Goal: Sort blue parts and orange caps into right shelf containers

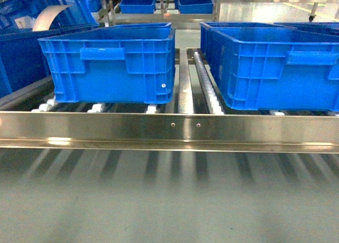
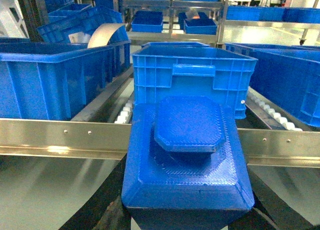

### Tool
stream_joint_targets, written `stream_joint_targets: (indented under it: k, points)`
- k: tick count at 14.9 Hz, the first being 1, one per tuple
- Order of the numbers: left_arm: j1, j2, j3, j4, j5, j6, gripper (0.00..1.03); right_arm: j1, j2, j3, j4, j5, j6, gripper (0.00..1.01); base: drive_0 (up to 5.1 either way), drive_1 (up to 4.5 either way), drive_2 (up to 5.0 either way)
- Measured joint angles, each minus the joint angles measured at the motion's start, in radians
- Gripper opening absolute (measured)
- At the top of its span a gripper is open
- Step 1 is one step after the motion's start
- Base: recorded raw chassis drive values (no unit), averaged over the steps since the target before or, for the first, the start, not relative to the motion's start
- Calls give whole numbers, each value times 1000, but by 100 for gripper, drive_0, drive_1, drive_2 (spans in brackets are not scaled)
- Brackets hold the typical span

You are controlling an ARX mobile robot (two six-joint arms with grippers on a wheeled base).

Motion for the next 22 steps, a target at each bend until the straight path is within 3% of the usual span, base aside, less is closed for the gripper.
stream_joint_targets:
  k: [12, 22]
  points:
    - [0, 0, 0, 1, 1, 0, 43, 0, 0, 0, 0, 0, 0, 40, -2, 421, -426]
    - [0, 0, 0, 0, 0, 0, 43, 0, 0, 0, 1, 0, 0, 40, 0, 0, 0]
